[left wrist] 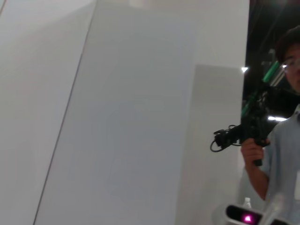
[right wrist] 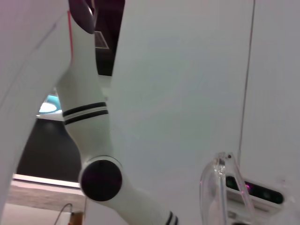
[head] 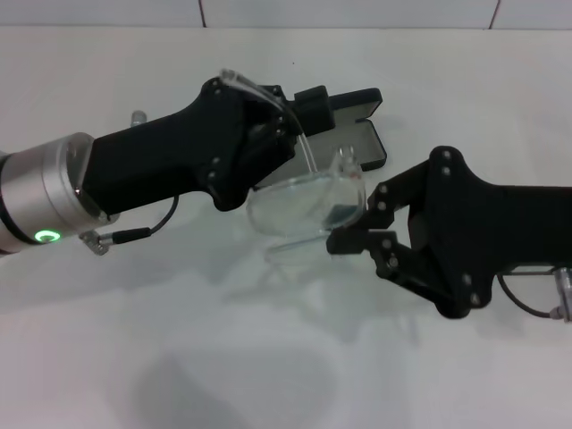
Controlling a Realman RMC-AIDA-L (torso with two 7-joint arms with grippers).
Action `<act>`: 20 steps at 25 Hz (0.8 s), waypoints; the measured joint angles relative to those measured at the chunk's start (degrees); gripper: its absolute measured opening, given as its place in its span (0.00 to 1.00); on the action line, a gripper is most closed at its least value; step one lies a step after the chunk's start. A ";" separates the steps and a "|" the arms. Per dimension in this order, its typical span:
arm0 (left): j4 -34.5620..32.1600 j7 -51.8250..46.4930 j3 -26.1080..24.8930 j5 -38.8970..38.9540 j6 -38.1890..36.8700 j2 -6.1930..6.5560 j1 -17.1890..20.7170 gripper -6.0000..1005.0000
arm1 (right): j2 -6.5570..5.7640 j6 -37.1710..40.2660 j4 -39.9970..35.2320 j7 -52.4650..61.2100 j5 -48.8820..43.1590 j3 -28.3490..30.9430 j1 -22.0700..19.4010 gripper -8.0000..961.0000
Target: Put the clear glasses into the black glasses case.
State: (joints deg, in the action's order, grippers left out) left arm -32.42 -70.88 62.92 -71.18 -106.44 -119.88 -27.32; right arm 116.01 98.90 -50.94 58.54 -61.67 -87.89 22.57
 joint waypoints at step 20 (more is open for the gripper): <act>-0.53 -0.26 1.42 0.08 -1.50 0.00 0.20 0.04 | -0.05 -2.99 0.63 1.72 1.18 0.45 -0.09 0.07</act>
State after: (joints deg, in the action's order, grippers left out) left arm -32.96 -71.15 64.34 -71.10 -107.93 -119.88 -27.12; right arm 115.96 95.91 -50.31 60.26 -60.49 -87.43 22.48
